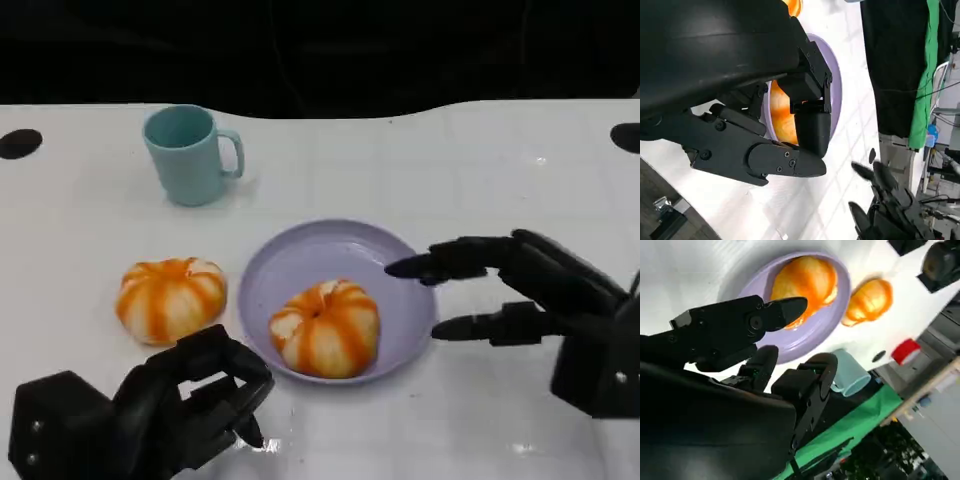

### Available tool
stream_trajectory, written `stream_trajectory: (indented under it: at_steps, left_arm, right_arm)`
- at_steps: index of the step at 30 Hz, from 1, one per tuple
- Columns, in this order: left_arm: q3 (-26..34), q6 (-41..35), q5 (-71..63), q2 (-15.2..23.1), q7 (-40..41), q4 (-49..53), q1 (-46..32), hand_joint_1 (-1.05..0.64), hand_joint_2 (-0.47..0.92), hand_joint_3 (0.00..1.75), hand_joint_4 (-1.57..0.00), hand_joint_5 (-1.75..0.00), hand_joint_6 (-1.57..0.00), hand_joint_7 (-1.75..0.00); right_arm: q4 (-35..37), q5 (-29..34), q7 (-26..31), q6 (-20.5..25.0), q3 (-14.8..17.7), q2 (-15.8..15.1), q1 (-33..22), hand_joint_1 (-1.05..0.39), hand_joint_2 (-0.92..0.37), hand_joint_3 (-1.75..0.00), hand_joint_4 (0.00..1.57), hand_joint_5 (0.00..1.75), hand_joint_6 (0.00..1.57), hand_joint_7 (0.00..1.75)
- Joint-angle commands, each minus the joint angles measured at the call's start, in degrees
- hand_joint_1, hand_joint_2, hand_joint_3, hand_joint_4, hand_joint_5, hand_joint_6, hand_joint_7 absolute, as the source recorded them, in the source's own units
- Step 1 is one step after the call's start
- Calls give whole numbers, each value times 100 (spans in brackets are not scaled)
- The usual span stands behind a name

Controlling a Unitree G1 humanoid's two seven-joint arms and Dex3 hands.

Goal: Grasp the bread from the table and place it into the plate.

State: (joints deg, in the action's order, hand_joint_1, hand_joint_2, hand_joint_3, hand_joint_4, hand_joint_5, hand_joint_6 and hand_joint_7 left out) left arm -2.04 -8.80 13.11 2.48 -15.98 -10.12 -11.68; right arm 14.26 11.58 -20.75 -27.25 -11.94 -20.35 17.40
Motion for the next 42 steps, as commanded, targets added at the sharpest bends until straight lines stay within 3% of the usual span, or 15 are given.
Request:
stream_trajectory:
  at_steps: [1, 2, 5, 14, 19, 30, 42]
  left_arm:
    - [20, 18, -39, 77, 26, -67, -4, -51, 92, 29, -72, -175, -71, -141]
    - [18, -5, -40, 74, 38, -82, -6, -51, 92, 29, -72, -175, -71, -141]
    - [24, -60, -15, 57, 60, -107, -8, -50, 92, 29, -72, -175, -72, -140]
    - [25, -49, -6, 57, 36, -104, -6, -51, 92, 29, -72, -175, -73, -140]
    - [34, 23, -8, 68, 1, -63, 3, -52, 92, 29, -73, -175, -73, -139]
    - [47, -17, 8, 120, -21, -77, 15, -52, 92, 30, -72, -175, -74, -138]
    - [89, 21, 21, 141, -17, 35, 64, -52, 92, 29, -74, -175, -74, -138]
  right_arm:
    - [-512, -197, -154, 11, 245, -321, -461, -9, -91, -4, 58, 130, 94, 24]
    - [-623, -240, -207, 8, 275, -371, -566, -6, -88, -12, 62, 133, 92, 39]
    - [-923, -391, -393, 90, 340, -481, -859, -4, -64, -63, 69, 140, 83, 76]
    - [-1753, -435, -769, 685, 431, -825, -1561, -6, -69, -78, 69, 172, 70, 116]
    - [-1894, -430, -839, 892, 430, -842, -1779, -6, -67, -87, 76, 175, 68, 127]
    - [-1206, -257, -484, 268, 362, -542, -1742, -4, -52, -117, 73, 175, 57, 151]
    - [-842, -136, -363, -52, 317, -437, -1605, -6, -50, -122, 74, 175, 55, 156]
